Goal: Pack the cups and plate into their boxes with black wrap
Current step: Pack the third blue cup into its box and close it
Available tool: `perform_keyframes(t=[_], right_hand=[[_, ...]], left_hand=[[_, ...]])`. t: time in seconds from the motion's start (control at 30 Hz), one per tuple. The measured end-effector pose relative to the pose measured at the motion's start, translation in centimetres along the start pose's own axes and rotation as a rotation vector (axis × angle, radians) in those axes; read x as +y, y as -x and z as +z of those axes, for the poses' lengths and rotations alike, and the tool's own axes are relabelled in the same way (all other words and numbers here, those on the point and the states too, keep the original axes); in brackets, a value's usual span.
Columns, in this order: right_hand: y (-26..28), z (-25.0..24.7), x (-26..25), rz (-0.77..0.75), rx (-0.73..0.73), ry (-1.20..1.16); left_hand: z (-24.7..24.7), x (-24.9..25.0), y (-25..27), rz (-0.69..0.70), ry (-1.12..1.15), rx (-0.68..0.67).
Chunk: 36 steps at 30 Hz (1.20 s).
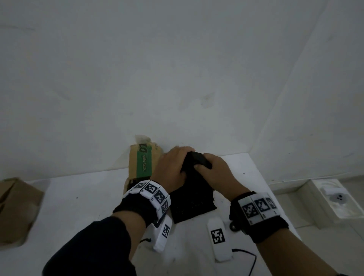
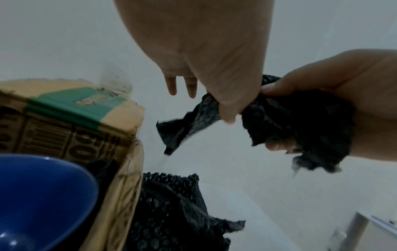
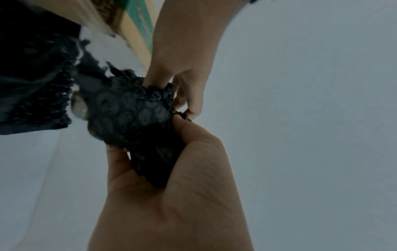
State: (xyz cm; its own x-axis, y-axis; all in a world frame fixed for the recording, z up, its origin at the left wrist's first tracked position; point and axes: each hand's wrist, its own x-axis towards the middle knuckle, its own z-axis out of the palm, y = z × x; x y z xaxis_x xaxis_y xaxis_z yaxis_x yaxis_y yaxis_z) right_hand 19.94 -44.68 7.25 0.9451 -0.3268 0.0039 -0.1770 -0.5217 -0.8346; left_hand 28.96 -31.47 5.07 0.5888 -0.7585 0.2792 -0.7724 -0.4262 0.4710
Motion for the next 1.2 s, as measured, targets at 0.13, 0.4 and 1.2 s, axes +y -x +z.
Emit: perform_keyframes(t=[0.13,0.4,1.2], right_hand=[[0.5,-0.6,-2.9,-0.069,0.072,-0.119],[-0.5,3.4,-4.9,-0.297,0.246,-0.093],[1.3,16.6,-2.6,-0.249,-0.267,1.289]], left_hand=[[-2.9,0.0,0.6,0.026,0.128,0.128],[-8.9,-3.4,3.9,0.008,0.134,0.201],[-2.4,-10.5,11.3,-0.332,0.246,0.175]])
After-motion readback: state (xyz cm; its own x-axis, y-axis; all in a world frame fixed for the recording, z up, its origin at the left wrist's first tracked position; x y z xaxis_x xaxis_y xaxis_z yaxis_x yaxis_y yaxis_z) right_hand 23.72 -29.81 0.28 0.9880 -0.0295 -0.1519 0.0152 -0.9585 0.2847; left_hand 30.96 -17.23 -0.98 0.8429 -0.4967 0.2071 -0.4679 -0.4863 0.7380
